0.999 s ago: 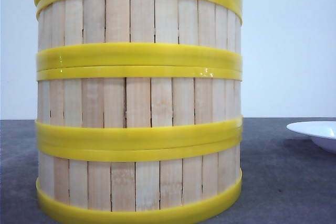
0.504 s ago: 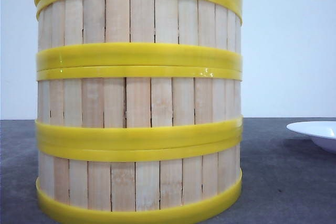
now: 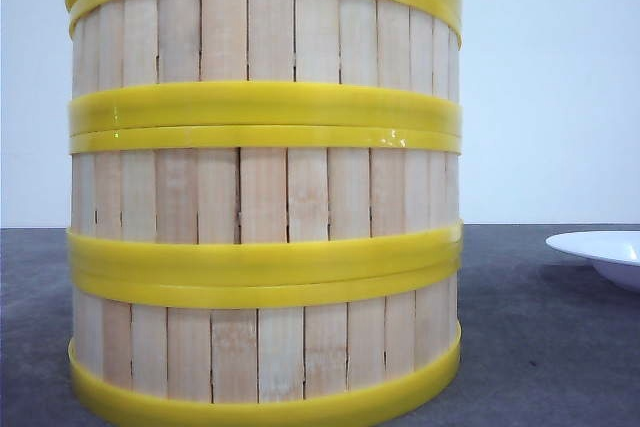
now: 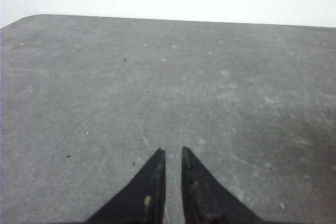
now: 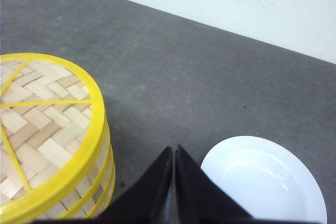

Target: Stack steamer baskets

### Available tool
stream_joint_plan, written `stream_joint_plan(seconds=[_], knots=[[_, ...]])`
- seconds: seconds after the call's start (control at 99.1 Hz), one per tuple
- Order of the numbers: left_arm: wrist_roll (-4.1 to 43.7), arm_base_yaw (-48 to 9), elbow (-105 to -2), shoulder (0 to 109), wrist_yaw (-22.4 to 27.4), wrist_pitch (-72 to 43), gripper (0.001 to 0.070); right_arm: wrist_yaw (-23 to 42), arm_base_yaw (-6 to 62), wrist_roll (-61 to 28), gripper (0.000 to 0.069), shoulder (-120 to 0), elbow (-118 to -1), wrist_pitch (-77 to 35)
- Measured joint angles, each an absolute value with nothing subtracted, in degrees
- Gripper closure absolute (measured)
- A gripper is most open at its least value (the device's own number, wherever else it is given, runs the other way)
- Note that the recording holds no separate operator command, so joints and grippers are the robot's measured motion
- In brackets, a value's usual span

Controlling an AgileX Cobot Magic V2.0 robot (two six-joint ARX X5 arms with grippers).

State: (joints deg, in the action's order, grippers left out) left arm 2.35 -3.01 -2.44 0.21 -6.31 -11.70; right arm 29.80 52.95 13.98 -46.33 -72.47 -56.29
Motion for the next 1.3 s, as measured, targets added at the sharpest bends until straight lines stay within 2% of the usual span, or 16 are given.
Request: stream_joint_plan(seconds=[0.171, 0.323, 0.403, 0.545, 0.696, 0.908, 1.049, 1.301], knots=[[2.3, -3.0, -2.4, 0.2, -6.3, -11.7, 0.0682, 30.9, 51.7, 12.5, 0.0687, -46.2, -72.5, -55.1], [2.3, -3.0, -2.4, 0.2, -6.3, -11.7, 0.0682, 30.9, 45.4, 8.1, 0.0687, -45.9, -72.5, -48.0], [2.3, -3.0, -2.4, 0.2, -6.3, -11.7, 0.0682, 28.4, 40.0, 5.3, 0.0687, -45.5, -72.2, -43.6], [2.3, -3.0, -2.4, 0.2, -6.3, -11.7, 0.0682, 20.2, 29.7, 0.4, 0.0687, -42.8, -68.0, -35.1], [2.3, -3.0, -2.4, 0.2, -6.3, -11.7, 0.0682, 12.0, 18.1, -3.0, 0.0687, -38.1, -59.0, -24.9], [2.3, -3.0, -2.4, 0.2, -6.3, -11.7, 0.0682, 6.5, 6.0, -3.9, 0.0687, -29.8, -42.5, -16.8], [2.3, -3.0, -2.4, 0.2, -6.3, -11.7, 0.0682, 4.5, 2.7, -4.1, 0.0687, -22.9, -30.5, -14.0], [2.3, -3.0, -2.4, 0.2, -6.3, -11.7, 0.0682, 4.5, 0.7, -2.0, 0.0687, -9.3, -12.4, -6.8]])
